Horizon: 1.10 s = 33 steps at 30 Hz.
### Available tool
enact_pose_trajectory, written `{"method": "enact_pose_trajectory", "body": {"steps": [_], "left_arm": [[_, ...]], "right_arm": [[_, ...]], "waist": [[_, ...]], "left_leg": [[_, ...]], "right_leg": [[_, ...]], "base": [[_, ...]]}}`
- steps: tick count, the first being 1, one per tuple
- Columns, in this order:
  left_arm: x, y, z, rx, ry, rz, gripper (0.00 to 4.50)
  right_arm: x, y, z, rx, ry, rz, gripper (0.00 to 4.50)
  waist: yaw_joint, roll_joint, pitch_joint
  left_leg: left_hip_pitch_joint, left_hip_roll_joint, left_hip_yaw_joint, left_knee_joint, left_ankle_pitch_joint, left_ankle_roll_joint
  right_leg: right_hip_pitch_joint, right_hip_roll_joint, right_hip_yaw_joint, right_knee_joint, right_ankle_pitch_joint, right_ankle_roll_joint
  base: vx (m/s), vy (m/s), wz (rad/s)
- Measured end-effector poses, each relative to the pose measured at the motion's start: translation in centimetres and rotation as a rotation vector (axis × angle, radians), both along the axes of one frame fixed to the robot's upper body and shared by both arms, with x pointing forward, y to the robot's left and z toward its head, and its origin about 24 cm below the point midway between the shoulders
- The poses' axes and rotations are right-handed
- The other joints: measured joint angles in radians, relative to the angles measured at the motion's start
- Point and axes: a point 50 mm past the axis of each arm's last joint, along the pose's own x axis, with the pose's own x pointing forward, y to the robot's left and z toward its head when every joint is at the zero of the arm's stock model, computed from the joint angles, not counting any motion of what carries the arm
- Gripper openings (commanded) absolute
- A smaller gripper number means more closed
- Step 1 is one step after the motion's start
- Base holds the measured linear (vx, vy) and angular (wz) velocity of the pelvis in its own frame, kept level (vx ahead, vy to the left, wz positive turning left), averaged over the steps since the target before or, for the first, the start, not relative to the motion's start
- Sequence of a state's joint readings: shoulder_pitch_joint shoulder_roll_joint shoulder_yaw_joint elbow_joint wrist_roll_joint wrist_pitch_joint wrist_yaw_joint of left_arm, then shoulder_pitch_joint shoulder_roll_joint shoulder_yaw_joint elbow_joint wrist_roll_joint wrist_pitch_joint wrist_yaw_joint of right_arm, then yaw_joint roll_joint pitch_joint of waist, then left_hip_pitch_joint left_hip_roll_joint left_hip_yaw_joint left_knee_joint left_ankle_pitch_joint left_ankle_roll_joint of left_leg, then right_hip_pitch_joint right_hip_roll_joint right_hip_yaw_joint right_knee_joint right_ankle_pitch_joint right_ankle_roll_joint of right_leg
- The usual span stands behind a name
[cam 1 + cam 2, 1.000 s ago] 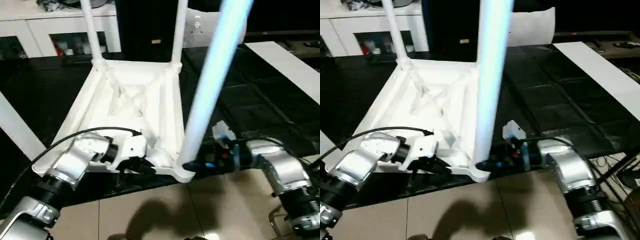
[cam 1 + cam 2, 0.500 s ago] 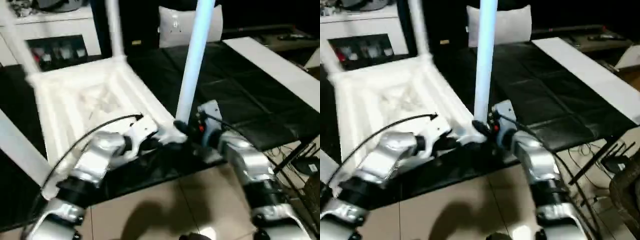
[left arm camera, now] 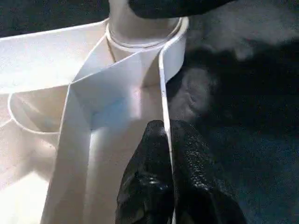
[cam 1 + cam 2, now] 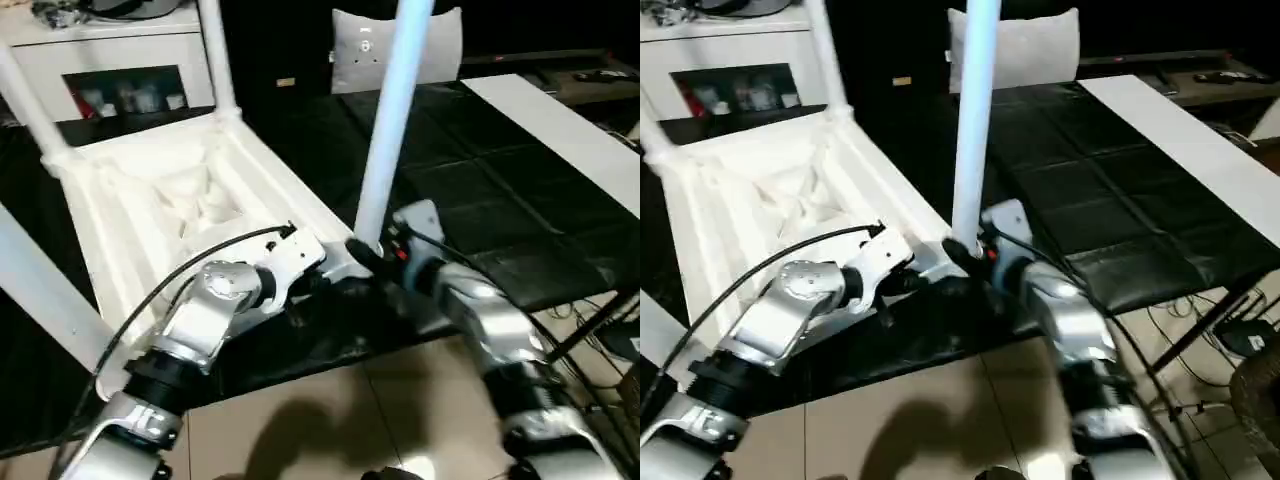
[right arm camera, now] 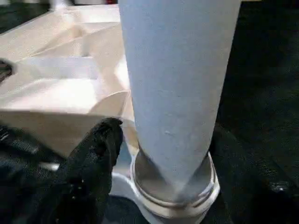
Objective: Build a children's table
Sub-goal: Rotate leg to tighten
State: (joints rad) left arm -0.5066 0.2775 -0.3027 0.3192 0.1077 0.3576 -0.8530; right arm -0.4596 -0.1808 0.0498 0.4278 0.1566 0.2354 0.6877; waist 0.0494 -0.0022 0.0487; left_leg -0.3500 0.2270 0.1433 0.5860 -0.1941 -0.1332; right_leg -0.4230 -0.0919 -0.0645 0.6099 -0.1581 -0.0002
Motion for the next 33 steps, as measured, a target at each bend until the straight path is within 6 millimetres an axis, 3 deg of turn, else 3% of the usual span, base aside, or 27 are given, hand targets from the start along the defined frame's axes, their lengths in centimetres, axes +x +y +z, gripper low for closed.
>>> {"method": "enact_pose_trajectory", "body": {"steps": [6,11,12,24,33], "left_arm": [[-0.5,1.4,0.1,0.024,0.017,-0.114,0.0],[-0.9,2.8,0.4,0.058,0.024,-0.228,0.0],[-1.0,3.0,0.5,0.061,0.029,-0.249,0.0],[-2.7,4.1,0.6,0.093,0.088,-0.504,0.0],[-2.8,4.1,0.5,0.103,0.092,-0.532,0.0]], "right_arm": [[-1.3,-2.5,0.6,-0.067,-0.01,0.205,3.95],[-2.3,-4.1,1.8,-0.073,0.01,0.4,3.95],[-2.5,-4.4,1.9,-0.075,0.017,0.425,3.68],[-3.3,-4.4,1.9,-0.074,0.081,0.662,2.75],[-3.5,-3.7,1.4,-0.059,0.125,0.724,2.03]], "waist": [[0.022,0.0,0.0],[0.038,-0.001,0.0],[0.042,-0.001,0.0],[0.063,-0.001,0.001],[0.06,-0.002,0.0]], "left_leg": [[-0.001,0.0,0.0,0.001,0.0,0.0],[-0.001,0.0,0.0,0.001,0.0,0.0],[-0.001,0.0,0.0,0.001,0.0,0.0],[-0.001,0.0,0.0,0.002,0.0,0.0],[0.001,0.001,0.0,0.003,0.0,0.0]], "right_leg": [[0.0,-0.001,0.0,0.0,0.0,0.0],[0.0,0.0,0.0,0.001,0.0,0.0],[0.0,0.0,0.0,0.001,0.0,0.0],[0.001,-0.001,0.0,0.001,0.0,-0.001],[0.002,-0.001,0.0,0.001,0.0,-0.001]], "base": [[0.0,0.0,0.0],[0.0,0.0,0.0],[0.0,0.0,0.0],[0.0,0.0,0.0],[0.0,0.0,0.0]]}}
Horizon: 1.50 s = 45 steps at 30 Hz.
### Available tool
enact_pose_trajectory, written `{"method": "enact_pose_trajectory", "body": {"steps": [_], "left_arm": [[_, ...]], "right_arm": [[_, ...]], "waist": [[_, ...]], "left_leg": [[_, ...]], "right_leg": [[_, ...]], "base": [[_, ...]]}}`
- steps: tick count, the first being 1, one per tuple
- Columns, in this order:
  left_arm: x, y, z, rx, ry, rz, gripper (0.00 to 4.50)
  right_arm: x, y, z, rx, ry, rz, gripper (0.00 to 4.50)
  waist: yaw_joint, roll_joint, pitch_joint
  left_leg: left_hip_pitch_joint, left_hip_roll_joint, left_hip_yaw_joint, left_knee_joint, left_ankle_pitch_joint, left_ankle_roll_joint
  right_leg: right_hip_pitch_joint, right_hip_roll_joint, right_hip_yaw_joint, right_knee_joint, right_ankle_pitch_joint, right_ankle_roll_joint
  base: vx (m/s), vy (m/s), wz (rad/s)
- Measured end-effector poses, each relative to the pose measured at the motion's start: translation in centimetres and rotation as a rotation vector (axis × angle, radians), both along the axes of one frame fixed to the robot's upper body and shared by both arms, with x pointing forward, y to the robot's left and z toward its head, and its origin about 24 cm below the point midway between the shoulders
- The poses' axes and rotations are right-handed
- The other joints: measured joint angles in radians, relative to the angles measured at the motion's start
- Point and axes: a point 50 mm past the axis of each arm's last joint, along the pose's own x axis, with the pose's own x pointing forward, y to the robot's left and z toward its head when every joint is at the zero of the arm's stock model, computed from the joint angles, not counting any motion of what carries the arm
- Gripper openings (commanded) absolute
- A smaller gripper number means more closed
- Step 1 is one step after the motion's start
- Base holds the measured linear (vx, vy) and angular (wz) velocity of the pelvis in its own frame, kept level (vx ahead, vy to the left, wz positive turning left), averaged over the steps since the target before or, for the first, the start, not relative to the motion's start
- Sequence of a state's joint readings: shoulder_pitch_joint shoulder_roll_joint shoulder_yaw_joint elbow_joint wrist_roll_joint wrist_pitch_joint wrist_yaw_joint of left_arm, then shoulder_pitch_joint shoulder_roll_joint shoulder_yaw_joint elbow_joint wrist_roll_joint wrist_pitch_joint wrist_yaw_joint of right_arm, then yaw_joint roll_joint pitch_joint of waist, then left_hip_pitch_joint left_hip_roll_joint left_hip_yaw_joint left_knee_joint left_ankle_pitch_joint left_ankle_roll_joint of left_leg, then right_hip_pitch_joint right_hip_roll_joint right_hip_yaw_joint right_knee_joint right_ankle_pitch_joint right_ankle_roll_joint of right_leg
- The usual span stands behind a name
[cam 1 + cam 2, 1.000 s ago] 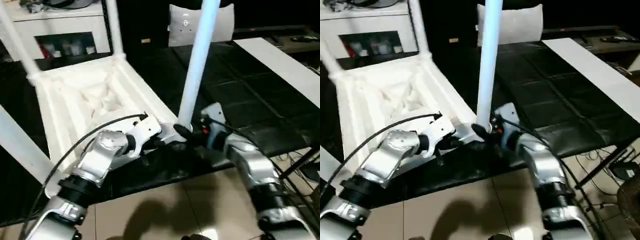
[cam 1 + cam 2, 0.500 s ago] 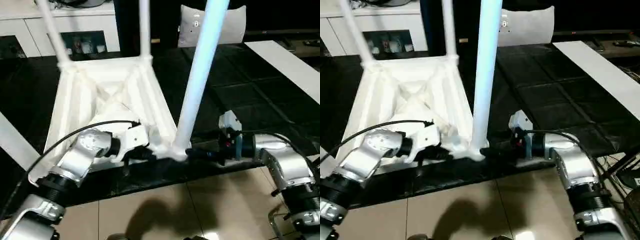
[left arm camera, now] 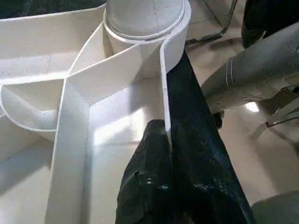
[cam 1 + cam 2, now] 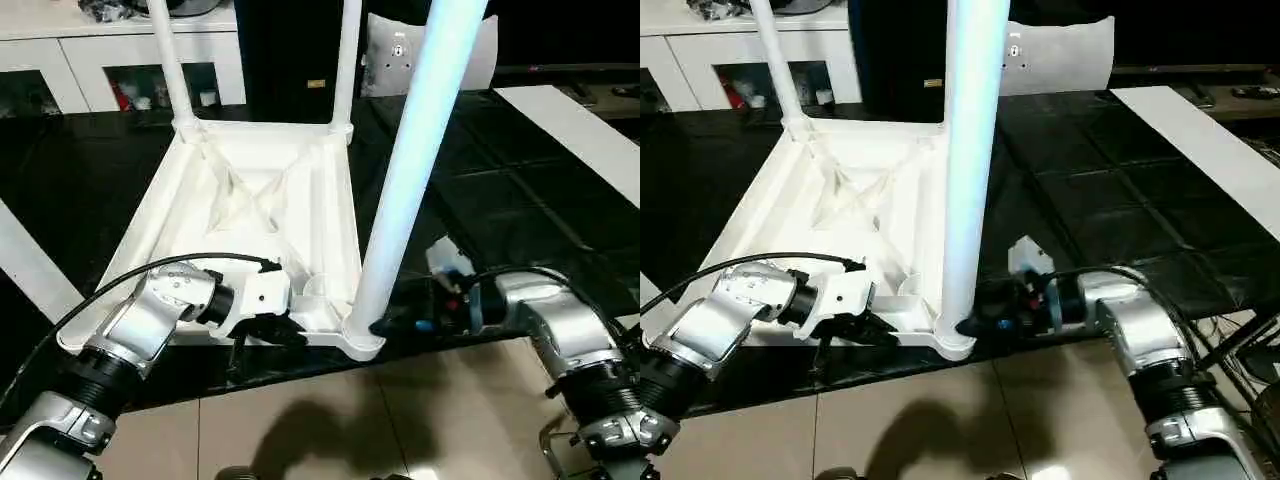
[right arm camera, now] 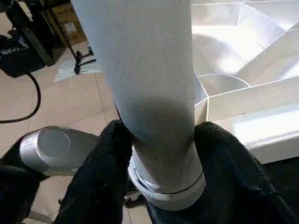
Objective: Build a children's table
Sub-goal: Rotate leg to tighten
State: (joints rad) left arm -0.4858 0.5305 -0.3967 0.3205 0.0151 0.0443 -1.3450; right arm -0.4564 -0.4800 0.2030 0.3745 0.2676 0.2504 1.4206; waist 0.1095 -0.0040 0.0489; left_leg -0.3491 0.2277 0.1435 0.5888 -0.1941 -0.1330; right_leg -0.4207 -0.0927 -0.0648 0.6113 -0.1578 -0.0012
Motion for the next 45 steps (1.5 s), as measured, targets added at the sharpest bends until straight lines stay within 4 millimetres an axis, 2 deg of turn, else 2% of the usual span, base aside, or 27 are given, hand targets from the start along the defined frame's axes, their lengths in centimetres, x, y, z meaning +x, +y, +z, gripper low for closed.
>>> {"method": "enact_pose_trajectory", "body": {"steps": [13,14,17,18,23,24,28,30,37,41,42,45], "left_arm": [[-0.1,0.7,0.1,0.017,0.011,0.001,0.0],[-0.1,0.7,0.1,0.018,0.011,0.002,0.0],[-0.2,0.8,0.1,0.02,0.013,0.005,0.0],[-0.2,0.9,0.1,0.02,0.013,0.007,0.0],[-0.2,0.9,0.1,0.019,0.011,0.008,0.0],[-0.2,0.8,0.1,0.018,0.011,0.007,0.0],[-0.2,0.8,0.1,0.017,0.01,0.006,0.0],[-0.2,0.8,0.1,0.017,0.009,0.006,0.0],[-0.3,0.6,0.1,0.013,0.009,0.003,0.0],[-0.4,0.2,0.1,0.007,0.007,-0.008,0.0],[-0.4,0.2,0.1,0.007,0.007,-0.008,0.0],[-0.3,0.2,0.1,0.007,0.007,-0.007,0.0]], "right_arm": [[0.0,0.3,-0.5,0.016,0.041,0.016,1.19],[0.0,0.3,-0.5,0.014,0.04,0.015,0.98],[0.0,0.3,-0.5,0.006,0.016,0.013,0.98],[0.0,0.3,-0.5,0.007,0.019,0.012,1.23],[0.0,0.5,-0.6,0.009,0.043,0.0,1.39],[0.0,0.5,-0.6,0.011,0.047,0.001,1.74],[0.0,0.7,-0.6,0.024,0.05,0.001,1.89],[0.0,0.8,-0.6,0.027,0.05,0.003,2.19],[0.1,2.0,-0.6,0.054,0.006,0.003,2.77],[0.1,2.7,-0.8,0.041,-0.034,0.021,2.77],[0.1,2.7,-0.8,0.041,-0.033,0.021,2.53],[0.0,2.7,-0.8,0.045,-0.026,0.027,2.28]], "waist": [[-0.013,-0.001,0.0],[-0.014,-0.001,0.0],[-0.018,-0.001,-0.001],[-0.02,-0.001,0.0],[-0.02,-0.001,0.0],[-0.02,-0.001,0.0],[-0.019,-0.001,0.0],[-0.019,-0.001,0.0],[-0.017,-0.001,0.0],[-0.014,-0.001,0.0],[-0.014,-0.001,0.0],[-0.015,-0.001,0.0]], "left_leg": [[0.001,0.0,0.0,0.001,0.0,0.0],[0.001,0.0,0.0,0.001,0.0,0.0],[0.001,0.0,0.0,0.001,0.0,0.0],[0.001,0.0,0.0,0.001,0.0,0.0],[0.001,0.0,0.0,0.001,0.0,0.0],[0.001,0.0,0.0,0.001,0.0,0.0],[0.001,0.0,0.0,0.001,0.0,0.0],[0.001,0.0,0.0,0.001,0.0,0.0],[0.0,0.0,0.0,0.001,0.0,0.0],[0.0,0.0,0.0,0.001,0.0,0.0],[0.0,0.0,0.0,0.001,0.0,0.0],[0.0,0.0,0.0,0.001,0.0,0.0]], "right_leg": [[0.001,0.0,0.0,0.001,0.0,0.0],[0.001,0.0,0.0,0.001,0.0,0.0],[0.001,0.0,0.0,0.001,0.0,0.0],[0.001,0.0,0.0,0.001,0.0,0.0],[0.001,0.0,0.0,0.001,0.0,0.0],[0.001,0.0,0.0,0.001,0.0,0.0],[0.001,0.0,0.0,0.001,0.0,0.0],[0.001,0.0,0.0,0.001,0.0,0.0],[0.001,0.0,0.0,0.0,0.0,0.0],[0.001,0.0,0.0,0.0,0.0,0.0],[0.001,0.0,0.0,0.0,0.0,0.0],[0.001,0.0,0.0,0.0,0.0,0.0]], "base": [[0.0,0.0,0.0],[0.0,0.0,0.0],[0.0,0.0,0.0],[0.0,0.0,0.0],[0.0,0.0,0.0],[0.0,0.0,0.0],[0.0,0.0,0.0],[0.0,0.0,0.0],[0.0,0.0,0.0],[0.0,0.0,0.0],[0.0,0.0,0.0],[0.0,0.0,0.0]]}}
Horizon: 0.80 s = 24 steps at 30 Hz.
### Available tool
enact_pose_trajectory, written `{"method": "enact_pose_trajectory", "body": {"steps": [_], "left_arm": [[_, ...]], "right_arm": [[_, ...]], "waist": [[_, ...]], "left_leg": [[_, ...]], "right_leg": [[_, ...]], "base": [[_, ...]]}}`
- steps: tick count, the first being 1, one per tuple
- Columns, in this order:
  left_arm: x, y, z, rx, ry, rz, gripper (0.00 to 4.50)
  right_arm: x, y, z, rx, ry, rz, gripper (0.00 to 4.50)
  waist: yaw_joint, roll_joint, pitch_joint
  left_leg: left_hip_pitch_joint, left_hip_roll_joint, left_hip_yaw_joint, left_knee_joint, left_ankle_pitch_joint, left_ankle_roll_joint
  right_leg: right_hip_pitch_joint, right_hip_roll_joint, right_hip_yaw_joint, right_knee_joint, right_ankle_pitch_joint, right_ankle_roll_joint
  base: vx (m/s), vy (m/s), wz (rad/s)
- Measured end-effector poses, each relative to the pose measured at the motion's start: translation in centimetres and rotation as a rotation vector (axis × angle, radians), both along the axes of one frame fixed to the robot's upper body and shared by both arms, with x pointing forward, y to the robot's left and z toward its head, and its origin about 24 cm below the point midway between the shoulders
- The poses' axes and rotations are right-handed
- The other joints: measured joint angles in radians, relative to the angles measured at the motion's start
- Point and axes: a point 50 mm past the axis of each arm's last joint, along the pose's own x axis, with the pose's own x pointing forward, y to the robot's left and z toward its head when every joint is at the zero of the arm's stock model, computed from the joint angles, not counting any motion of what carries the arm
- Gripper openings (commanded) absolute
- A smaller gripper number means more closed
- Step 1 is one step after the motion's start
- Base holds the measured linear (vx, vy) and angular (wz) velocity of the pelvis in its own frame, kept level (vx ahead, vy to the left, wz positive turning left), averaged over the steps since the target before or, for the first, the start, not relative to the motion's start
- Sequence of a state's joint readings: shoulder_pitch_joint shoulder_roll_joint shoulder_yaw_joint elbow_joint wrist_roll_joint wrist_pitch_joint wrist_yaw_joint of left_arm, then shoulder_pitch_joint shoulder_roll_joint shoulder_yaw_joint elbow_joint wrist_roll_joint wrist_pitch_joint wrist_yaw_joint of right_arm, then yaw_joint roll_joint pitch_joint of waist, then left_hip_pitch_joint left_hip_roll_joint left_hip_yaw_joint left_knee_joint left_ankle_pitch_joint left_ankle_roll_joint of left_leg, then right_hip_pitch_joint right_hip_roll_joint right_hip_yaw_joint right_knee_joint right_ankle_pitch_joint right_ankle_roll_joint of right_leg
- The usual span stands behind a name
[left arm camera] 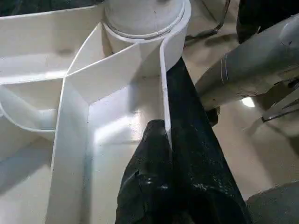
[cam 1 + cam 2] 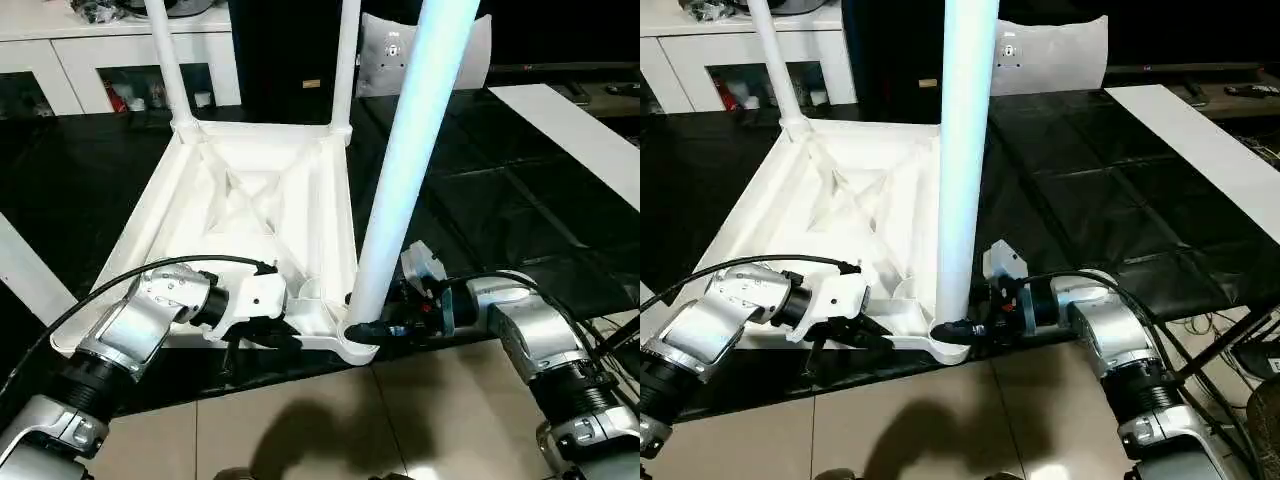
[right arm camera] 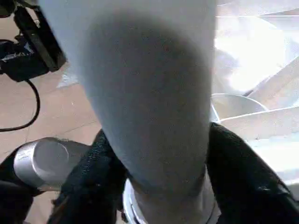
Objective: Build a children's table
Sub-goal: Rotate leg to tighten
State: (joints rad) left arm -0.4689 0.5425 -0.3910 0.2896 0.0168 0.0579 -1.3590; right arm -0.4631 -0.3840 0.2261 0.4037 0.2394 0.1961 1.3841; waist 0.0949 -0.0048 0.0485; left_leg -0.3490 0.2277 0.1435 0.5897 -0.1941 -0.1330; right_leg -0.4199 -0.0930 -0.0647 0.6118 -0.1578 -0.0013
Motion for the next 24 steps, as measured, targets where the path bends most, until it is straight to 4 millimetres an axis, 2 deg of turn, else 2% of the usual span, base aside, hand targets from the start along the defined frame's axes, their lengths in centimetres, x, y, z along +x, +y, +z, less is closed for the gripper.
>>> {"method": "enact_pose_trajectory", "body": {"steps": [4,12,15,17,18,21,24], "left_arm": [[0.0,0.0,0.0,0.0,0.001,0.0,0.0],[-0.1,0.1,-0.1,-0.003,0.02,0.028,0.0],[-0.1,0.5,-0.1,-0.002,0.031,0.112,0.0],[0.5,0.7,-0.2,0.005,0.015,0.229,0.0],[0.8,0.4,-0.3,0.001,0.003,0.294,0.0],[1.1,-0.8,-0.5,-0.02,-0.012,0.377,0.0],[1.3,-1.4,-0.7,-0.036,-0.017,0.444,0.0]], "right_arm": [[0.0,0.0,0.0,0.0,0.01,-0.001,2.08],[-0.3,0.4,-0.2,0.02,0.01,-0.019,2.04],[-0.1,1.1,-0.5,0.04,-0.004,-0.106,2.03],[0.8,2.0,-1.0,0.056,-0.011,-0.265,2.02],[1.3,2.4,-1.1,0.057,-0.013,-0.363,2.0],[2.4,2.8,-1.1,0.04,-0.018,-0.513,2.0],[3.1,3.3,-1.1,0.038,-0.011,-0.612,2.0]], "waist": [[0.0,0.0,0.0],[-0.001,0.0,0.0],[-0.01,0.0,0.0],[-0.029,-0.001,-0.001],[-0.044,-0.001,-0.001],[-0.071,-0.001,-0.001],[-0.084,-0.001,-0.001]], "left_leg": [[0.0,0.0,0.0,0.0,0.0,0.0],[0.001,0.0,0.0,0.0,0.0,0.0],[0.003,0.0,0.0,0.0,0.0,0.0],[0.008,0.001,0.0,0.001,0.001,-0.002],[0.01,0.0,0.0,0.001,0.003,-0.005],[0.011,0.0,-0.001,0.002,0.003,-0.005],[0.012,0.0,-0.002,0.001,0.003,-0.005]], "right_leg": [[0.0,0.0,0.0,0.0,0.0,0.0],[0.0,0.0,0.0,0.0,0.0,0.0],[0.001,0.0,0.0,0.002,0.0,-0.001],[0.002,0.001,0.0,0.002,-0.001,0.002],[0.003,0.002,0.0,0.002,-0.001,0.003],[0.002,0.001,-0.001,-0.002,-0.001,0.003],[0.001,0.002,-0.002,-0.002,-0.001,0.003]], "base": [[0.0,0.0,0.0],[0.0,0.0,0.0],[0.0,0.0,0.0],[0.0,0.0,0.0],[0.0,0.0,0.0],[0.0,0.0,0.0],[0.0,0.0,0.0]]}}
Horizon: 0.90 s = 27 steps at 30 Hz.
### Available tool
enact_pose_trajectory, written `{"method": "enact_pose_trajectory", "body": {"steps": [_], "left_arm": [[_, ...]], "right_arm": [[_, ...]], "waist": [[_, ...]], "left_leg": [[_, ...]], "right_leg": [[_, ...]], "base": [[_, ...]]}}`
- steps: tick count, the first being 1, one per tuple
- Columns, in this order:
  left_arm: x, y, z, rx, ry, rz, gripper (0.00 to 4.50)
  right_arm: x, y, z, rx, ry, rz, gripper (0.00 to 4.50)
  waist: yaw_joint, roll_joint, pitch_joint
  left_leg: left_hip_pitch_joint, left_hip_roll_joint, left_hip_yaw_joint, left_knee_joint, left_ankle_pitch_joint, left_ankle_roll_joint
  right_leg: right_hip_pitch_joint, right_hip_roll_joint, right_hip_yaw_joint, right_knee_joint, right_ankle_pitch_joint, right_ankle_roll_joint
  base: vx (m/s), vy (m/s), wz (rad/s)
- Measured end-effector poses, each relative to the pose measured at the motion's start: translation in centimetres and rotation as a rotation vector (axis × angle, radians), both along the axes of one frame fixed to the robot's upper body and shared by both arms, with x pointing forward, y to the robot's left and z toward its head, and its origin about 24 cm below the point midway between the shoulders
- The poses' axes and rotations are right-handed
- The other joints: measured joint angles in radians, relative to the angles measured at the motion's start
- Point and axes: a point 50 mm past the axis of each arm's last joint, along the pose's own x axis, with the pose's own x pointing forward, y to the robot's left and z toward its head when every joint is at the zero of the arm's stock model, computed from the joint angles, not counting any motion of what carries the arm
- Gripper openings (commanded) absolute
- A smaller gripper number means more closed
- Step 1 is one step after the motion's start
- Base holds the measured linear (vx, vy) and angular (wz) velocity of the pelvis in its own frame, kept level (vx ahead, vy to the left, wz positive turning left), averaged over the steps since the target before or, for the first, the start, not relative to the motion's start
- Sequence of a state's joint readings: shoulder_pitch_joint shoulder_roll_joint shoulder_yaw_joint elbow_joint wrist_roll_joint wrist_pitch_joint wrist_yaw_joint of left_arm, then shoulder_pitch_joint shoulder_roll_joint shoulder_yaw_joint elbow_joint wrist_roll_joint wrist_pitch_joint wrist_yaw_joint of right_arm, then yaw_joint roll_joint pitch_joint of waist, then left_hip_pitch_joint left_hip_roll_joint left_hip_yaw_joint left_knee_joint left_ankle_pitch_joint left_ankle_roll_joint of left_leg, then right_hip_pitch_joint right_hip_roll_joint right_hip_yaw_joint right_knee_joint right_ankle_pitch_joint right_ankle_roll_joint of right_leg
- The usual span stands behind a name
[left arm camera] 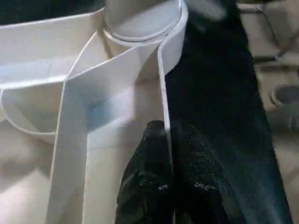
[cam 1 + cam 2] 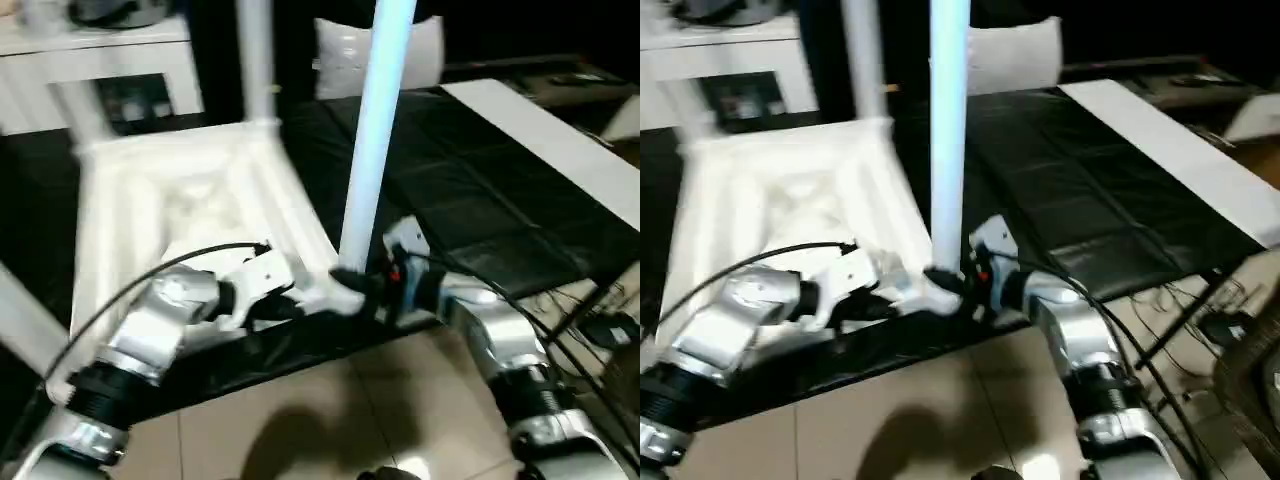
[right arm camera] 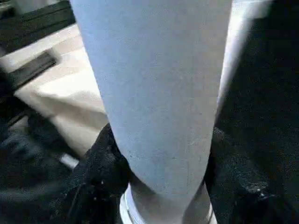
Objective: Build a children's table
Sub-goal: Rotate leg to tighten
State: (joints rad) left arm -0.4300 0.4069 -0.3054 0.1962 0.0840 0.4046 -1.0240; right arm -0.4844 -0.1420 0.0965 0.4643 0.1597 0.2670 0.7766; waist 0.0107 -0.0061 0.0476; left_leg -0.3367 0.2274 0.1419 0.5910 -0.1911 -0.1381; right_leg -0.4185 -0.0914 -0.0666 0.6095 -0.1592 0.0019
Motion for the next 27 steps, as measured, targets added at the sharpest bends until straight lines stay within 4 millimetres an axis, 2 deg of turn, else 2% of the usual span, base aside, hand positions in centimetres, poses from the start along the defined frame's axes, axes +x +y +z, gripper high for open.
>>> {"method": "enact_pose_trajectory", "body": {"steps": [2,3,5,6,7,8,9,12,13,16,18,19,22,25,27], "left_arm": [[0.4,-0.6,-0.1,-0.008,-0.028,0.091,0.0],[0.6,-0.9,-0.2,-0.013,-0.041,0.124,0.0],[0.8,-1.6,-0.2,-0.022,-0.057,0.157,0.0],[0.8,-2.4,-0.2,-0.04,-0.054,0.143,0.0],[0.7,-3.0,-0.2,-0.053,-0.053,0.133,0.0],[0.7,-3.1,-0.1,-0.056,-0.059,0.138,0.0],[0.8,-3.1,0.0,-0.054,-0.064,0.137,0.0],[1.1,-3.4,0.3,-0.043,-0.083,0.115,0.0],[1.1,-3.4,0.4,-0.038,-0.1,0.098,0.0],[1.1,-3.1,0.5,-0.029,-0.107,0.061,0.0],[1.0,-2.8,0.4,-0.024,-0.105,0.037,0.0],[0.9,-2.7,0.4,-0.026,-0.103,0.026,0.0],[0.9,-2.1,0.4,-0.018,-0.105,-0.014,0.0],[0.9,-1.5,0.3,-0.012,-0.106,-0.052,0.0],[1.0,-1.0,0.4,-0.005,-0.107,-0.076,0.0]], "right_arm": [[1.0,1.0,0.1,-0.003,0.009,-0.111,2.0],[1.4,1.3,0.2,-0.01,0.006,-0.151,2.55],[1.8,1.5,0.2,-0.018,-0.001,-0.209,2.68],[1.9,1.6,0.0,-0.029,0.007,-0.234,2.68],[1.9,1.3,-0.2,-0.032,0.011,-0.258,2.89],[2.0,1.2,-0.2,-0.03,0.006,-0.264,2.89],[2.0,1.2,-0.1,-0.028,-0.003,-0.263,3.12],[1.9,0.6,0.1,-0.031,-0.02,-0.236,3.23],[1.8,0.1,0.2,-0.04,-0.036,-0.204,3.39],[1.4,-1.2,0.1,-0.056,-0.05,-0.138,3.71],[0.9,-1.6,0.0,-0.058,-0.055,-0.099,3.71],[0.8,-1.9,0.0,-0.064,-0.056,-0.08,3.96],[0.0,-3.1,0.3,-0.064,-0.07,0.004,4.11],[-0.9,-4.6,0.5,-0.074,-0.076,0.066,4.46],[-1.4,-5.1,0.7,-0.067,-0.079,0.109,4.46]], "waist": [[-0.008,0.0,0.0],[-0.009,0.0,0.0],[-0.009,0.0,0.0],[-0.004,0.0,0.0],[0.002,0.0,0.0],[0.007,0.0,0.0],[0.016,0.0,0.0],[0.026,0.0,0.0],[0.034,0.0,0.0],[0.047,0.002,0.001],[0.055,0.002,0.001],[0.057,0.003,0.002],[0.067,0.003,0.002],[0.074,0.003,0.002],[0.076,0.003,0.002]], "left_leg": [[0.001,0.0,-0.001,0.0,0.0,0.0],[0.0,0.0,-0.001,0.0,0.0,0.0],[-0.002,0.0,-0.001,-0.001,0.0,0.0],[-0.004,-0.001,-0.001,-0.001,-0.001,0.001],[-0.007,-0.002,-0.001,-0.002,-0.001,0.002],[-0.009,-0.002,-0.001,-0.002,-0.002,0.002],[-0.012,-0.001,-0.001,-0.003,-0.002,0.003],[-0.017,-0.001,-0.001,-0.005,-0.002,0.004],[-0.02,-0.001,-0.001,-0.005,-0.002,0.004],[-0.02,-0.001,-0.001,-0.005,-0.003,0.004],[-0.02,-0.001,-0.001,-0.004,-0.003,0.004],[-0.02,-0.001,0.0,-0.003,-0.003,0.004],[-0.02,-0.001,0.0,-0.002,-0.003,0.004],[-0.019,-0.001,0.0,-0.001,-0.002,0.004],[-0.018,0.0,0.001,-0.001,-0.002,0.004]], "right_leg": [[-0.001,0.001,0.0,0.001,0.0,0.0],[-0.001,0.001,-0.001,0.001,0.0,0.0],[-0.001,0.001,0.0,0.0,0.0,0.0],[-0.002,0.0,0.0,0.0,0.0,0.0],[-0.004,0.0,0.001,0.0,0.001,-0.001],[-0.005,0.0,0.002,0.001,0.002,-0.001],[-0.008,0.0,0.001,0.001,0.006,-0.008],[-0.014,0.001,0.001,0.001,0.007,-0.008],[-0.017,0.001,0.001,0.002,0.007,-0.008],[-0.017,0.001,0.001,0.001,0.007,-0.008],[-0.017,0.0,0.001,0.001,0.007,-0.008],[-0.016,0.0,0.001,0.002,0.007,-0.008],[-0.016,0.0,0.002,0.001,0.008,-0.008],[-0.016,0.0,0.002,0.002,0.008,-0.008],[-0.016,0.0,0.002,0.002,0.009,-0.008]], "base": [[0.0,0.0,0.0],[0.0,0.0,0.0],[0.0,0.0,0.0],[0.0,0.0,0.0],[0.0,0.0,0.0],[0.0,0.0,0.0],[0.0,0.0,0.0],[0.0,0.0,0.0],[0.0,0.0,0.0],[0.0,0.0,0.0],[0.0,0.0,0.0],[0.0,0.0,0.0],[0.0,0.0,0.0],[0.0,0.0,0.0],[0.0,0.0,0.0]]}}
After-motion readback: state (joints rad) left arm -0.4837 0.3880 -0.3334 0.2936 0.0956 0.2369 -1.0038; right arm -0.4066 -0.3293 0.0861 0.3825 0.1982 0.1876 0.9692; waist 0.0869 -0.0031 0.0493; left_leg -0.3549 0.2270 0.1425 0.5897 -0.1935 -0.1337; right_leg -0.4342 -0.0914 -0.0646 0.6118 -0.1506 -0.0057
